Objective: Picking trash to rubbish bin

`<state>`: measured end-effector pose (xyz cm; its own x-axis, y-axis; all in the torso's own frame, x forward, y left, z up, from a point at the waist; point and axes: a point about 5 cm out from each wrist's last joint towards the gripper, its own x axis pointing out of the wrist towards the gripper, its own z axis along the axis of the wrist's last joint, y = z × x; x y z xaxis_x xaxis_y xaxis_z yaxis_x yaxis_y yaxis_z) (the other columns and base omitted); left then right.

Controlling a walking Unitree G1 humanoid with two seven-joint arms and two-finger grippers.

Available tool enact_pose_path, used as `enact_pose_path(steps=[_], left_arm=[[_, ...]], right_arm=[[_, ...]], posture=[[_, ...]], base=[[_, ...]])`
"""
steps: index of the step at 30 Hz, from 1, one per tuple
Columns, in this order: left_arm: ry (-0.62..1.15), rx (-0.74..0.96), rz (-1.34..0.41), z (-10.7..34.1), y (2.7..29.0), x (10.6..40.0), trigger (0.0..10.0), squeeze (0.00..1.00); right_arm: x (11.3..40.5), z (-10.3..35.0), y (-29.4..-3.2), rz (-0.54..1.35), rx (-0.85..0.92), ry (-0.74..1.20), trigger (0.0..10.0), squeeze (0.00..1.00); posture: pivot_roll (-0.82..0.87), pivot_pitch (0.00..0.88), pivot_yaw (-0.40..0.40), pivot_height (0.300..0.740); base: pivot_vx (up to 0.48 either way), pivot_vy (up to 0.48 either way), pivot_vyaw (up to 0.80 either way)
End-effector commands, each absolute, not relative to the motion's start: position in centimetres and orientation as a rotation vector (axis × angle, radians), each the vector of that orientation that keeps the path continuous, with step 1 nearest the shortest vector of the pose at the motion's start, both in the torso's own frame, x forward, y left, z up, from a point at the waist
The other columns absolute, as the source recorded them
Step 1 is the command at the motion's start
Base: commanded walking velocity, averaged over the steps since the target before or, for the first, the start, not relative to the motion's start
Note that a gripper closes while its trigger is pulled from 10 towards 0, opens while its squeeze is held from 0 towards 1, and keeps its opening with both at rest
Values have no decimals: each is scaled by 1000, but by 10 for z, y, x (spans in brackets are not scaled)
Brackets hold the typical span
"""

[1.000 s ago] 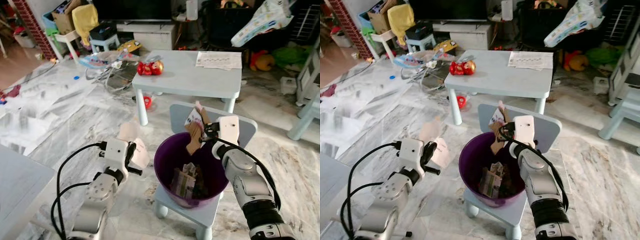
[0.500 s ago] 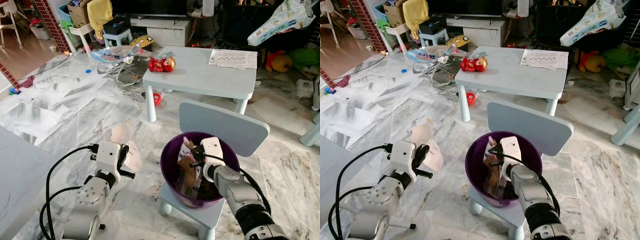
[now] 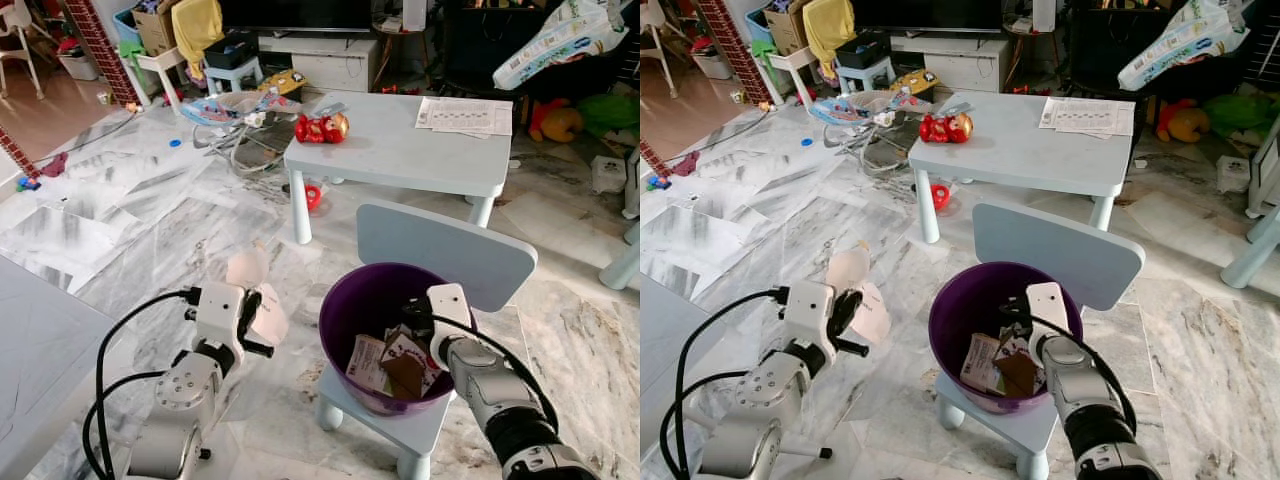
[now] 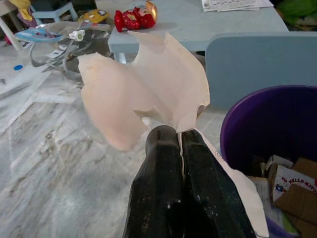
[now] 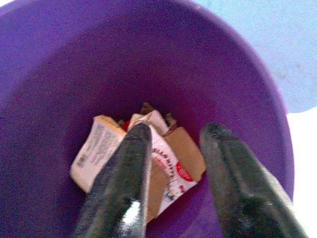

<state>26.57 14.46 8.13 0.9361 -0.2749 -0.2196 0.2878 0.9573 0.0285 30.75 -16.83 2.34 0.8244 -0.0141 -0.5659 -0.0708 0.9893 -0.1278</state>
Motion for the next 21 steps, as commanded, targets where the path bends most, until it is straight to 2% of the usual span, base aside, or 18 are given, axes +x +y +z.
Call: enact_pose_path(steps=[1,5,6,9,10,18,20,21], left_arm=[[205,66,-319,84,138,275,10000,0],[197,66,-351,86,131,281,10000,0],[198,72,-408,86,119,289,10000,0],[198,70,-472,86,104,298,10000,0],[207,69,-520,85,93,304,10000,0],[269,60,-675,72,55,311,10000,0],[290,46,-685,68,49,311,10000,0],[327,8,-694,63,42,311,10000,0]], right_arm=[[306,29,-170,40,-129,590,10000,1000],[300,29,-167,125,-132,606,10000,1000],[291,33,-171,195,-190,590,10000,1000],[279,39,-179,248,-230,589,10000,1000],[270,48,-183,300,-213,579,10000,1000],[229,75,-179,592,-188,615,10000,1000],[222,81,-174,652,-178,617,10000,961],[213,87,-167,720,-141,621,10000,188]], posture=[[-25,69,104,740],[-59,71,111,740],[-83,73,119,740],[-110,75,126,740],[-152,81,140,740],[-214,88,160,740],[-231,90,164,740],[-242,92,166,740]], base=[[0,0,0],[0,0,0],[0,0,0],[0,0,0],[0,0,0],[0,0,0],[0,0,0],[0,0,0]])
